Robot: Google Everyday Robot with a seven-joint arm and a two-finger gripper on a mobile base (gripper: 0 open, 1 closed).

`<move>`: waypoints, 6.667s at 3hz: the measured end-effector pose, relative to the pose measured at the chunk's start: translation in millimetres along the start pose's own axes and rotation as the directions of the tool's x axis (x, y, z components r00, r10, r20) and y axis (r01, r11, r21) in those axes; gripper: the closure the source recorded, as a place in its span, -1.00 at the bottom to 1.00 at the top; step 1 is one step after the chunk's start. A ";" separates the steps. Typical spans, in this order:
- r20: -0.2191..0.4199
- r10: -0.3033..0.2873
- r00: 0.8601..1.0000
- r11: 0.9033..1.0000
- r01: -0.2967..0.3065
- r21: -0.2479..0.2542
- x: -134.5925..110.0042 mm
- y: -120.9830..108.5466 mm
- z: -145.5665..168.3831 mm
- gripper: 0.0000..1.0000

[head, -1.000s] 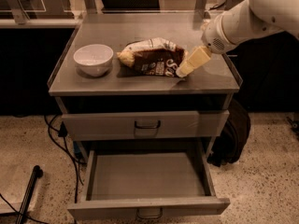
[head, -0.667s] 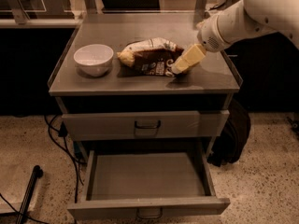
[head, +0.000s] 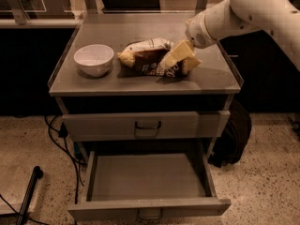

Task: Place brown chip bag into middle drawer

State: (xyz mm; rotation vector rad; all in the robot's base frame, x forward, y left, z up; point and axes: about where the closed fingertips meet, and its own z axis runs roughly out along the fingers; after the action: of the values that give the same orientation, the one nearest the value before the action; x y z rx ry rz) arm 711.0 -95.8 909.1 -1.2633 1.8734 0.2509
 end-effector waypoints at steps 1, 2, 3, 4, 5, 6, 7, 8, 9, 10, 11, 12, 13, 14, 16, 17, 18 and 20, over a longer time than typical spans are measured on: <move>0.002 -0.018 1.000 0.996 0.018 -0.082 -11.1 19.5 25.9 -1.00; -0.011 -0.031 0.999 0.990 0.029 -0.135 -12.7 33.8 42.2 -1.00; -0.016 -0.067 0.998 0.988 0.064 -0.141 -5.1 42.5 60.8 -0.62; -0.016 -0.070 0.997 0.988 0.067 -0.141 -4.6 43.2 63.0 -0.16; -0.016 -0.070 0.997 0.988 0.067 -0.141 -4.6 43.2 63.0 0.31; -0.015 -0.070 0.997 0.988 0.067 -0.141 -4.6 43.3 63.2 0.78; -0.015 -0.070 0.997 0.988 0.067 -0.142 -4.6 43.5 63.3 1.00; 0.024 -0.048 0.999 0.985 0.051 -0.164 -6.5 47.5 50.8 1.00; 0.061 -0.031 0.998 0.981 0.042 -0.188 -7.6 56.6 27.1 1.00; 0.091 -0.021 0.996 0.977 0.040 -0.211 -9.0 79.8 -18.2 1.00; 0.091 -0.021 0.996 0.977 0.040 -0.211 -9.0 79.8 -18.2 1.00; 0.089 -0.018 0.996 0.975 0.038 -0.221 -13.1 84.9 -36.3 1.00; 0.081 -0.017 0.997 0.968 0.037 -0.249 -20.9 101.0 -68.7 1.00; 0.065 -0.015 0.998 0.960 0.033 -0.279 -29.4 123.9 -110.0 1.00; 0.088 0.007 0.996 0.952 0.020 -0.304 -17.3 190.8 -148.2 1.00; 0.084 0.036 0.996 0.936 -0.005 -0.351 29.5 235.9 -119.9 1.00; 0.084 0.036 0.996 0.936 -0.005 -0.351 29.5 235.9 -119.9 1.00; 0.074 0.022 0.997 0.934 0.006 -0.358 92.9 256.7 -70.4 1.00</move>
Offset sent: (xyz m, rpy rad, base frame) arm -0.0085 0.0636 -0.0367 -0.0209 0.1160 0.1559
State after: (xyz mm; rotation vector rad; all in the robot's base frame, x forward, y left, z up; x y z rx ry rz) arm 445.9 -77.3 814.9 -1.4633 1.8191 0.6628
